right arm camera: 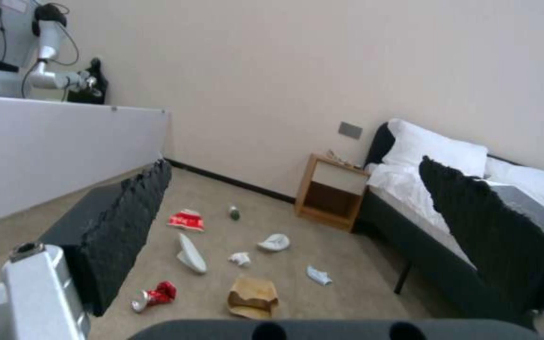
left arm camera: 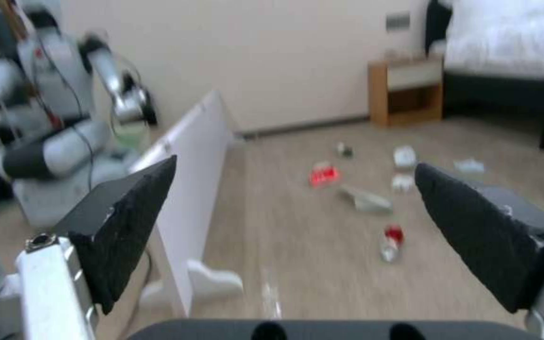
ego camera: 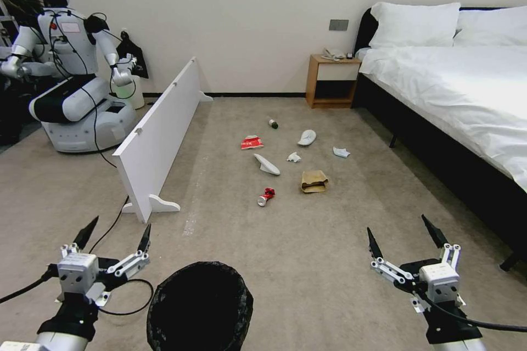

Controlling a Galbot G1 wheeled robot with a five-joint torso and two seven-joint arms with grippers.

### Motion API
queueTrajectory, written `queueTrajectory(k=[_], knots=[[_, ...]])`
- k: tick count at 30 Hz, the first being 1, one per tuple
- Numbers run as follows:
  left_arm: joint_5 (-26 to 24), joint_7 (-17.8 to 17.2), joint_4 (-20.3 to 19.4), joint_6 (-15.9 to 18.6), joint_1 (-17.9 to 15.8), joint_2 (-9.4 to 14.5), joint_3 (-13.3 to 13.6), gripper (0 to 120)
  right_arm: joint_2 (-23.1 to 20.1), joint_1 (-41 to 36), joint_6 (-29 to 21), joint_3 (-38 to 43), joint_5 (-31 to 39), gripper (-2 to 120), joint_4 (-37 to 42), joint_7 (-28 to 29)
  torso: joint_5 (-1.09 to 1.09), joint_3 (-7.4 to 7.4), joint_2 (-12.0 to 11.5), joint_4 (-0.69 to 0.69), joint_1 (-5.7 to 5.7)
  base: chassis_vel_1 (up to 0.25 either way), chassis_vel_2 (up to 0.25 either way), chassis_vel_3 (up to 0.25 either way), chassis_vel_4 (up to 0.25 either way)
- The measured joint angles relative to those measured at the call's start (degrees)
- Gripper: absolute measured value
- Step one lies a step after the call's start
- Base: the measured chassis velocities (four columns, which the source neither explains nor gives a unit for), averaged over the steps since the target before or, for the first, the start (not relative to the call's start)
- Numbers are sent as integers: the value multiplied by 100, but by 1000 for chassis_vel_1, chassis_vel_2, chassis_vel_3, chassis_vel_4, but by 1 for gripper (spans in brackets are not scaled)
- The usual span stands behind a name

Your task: Pick up the trash bin, then pick up the garbage from the floor and place it into the trash bin.

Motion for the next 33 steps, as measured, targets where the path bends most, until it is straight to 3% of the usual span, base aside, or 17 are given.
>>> queueTrajectory(k=[1, 4, 7, 9, 13, 15, 19, 21, 27, 33], knots=[[0, 0, 0, 0, 0, 0, 0, 100, 0, 0, 0, 0, 0, 100, 0, 0, 0, 0, 0, 0, 0, 0, 0, 0, 0], [-90, 38, 18, 549, 124, 50, 30, 100, 18, -46, -24, 25, 0, 100, 13, -2, 0, 0, 0, 0, 0, 0, 0, 0, 0], [-115, 40, 24, 623, 137, 58, 34, 100, 27, -59, -30, 30, 0, 100, 16, -3, 0, 0, 0, 0, 0, 0, 0, 0, 0], [-232, 41, 66, 894, 181, 121, 38, 100, 60, -89, -35, 42, -8, 100, 21, -5, 0, 0, 0, 0, 0, 0, 0, 0, 0], [-321, 42, 122, 1116, 203, 191, 65, 100, 77, -108, -35, 43, -15, 100, 21, -8, 0, 0, 0, 0, 0, 0, 0, 0, 0], [-371, 10, 327, 1404, 177, 272, 147, 99, 97, -130, -35, 35, -36, 100, 10, -11, 0, 0, 0, 0, 0, 0, 0, 0, 0], [-497, -85, 471, 1662, 143, 286, 239, 98, 110, -163, -34, 26, -58, 100, 6, -14, 0, 0, 0, 0, 0, 0, 0, 0, 0], [-757, -228, 612, 1944, 107, 279, 364, 98, 123, -213, -24, 23, -90, 100, 6, -20, 0, 0, 1, 0, 0, 0, 0, 0, 0], [-863, -429, 974, 2239, -1, 255, 527, 98, 182, -307, 27, 0, -189, 100, 14, -35, 0, 0, 0, 0, 0, 0, 0, 0, 0], [-912, -503, 1313, 2272, -93, 261, 610, 97, 239, -398, 86, -44, -297, 100, 30, -51, 0, 0, 0, 0, 0, 0, 0, 0, 0]])
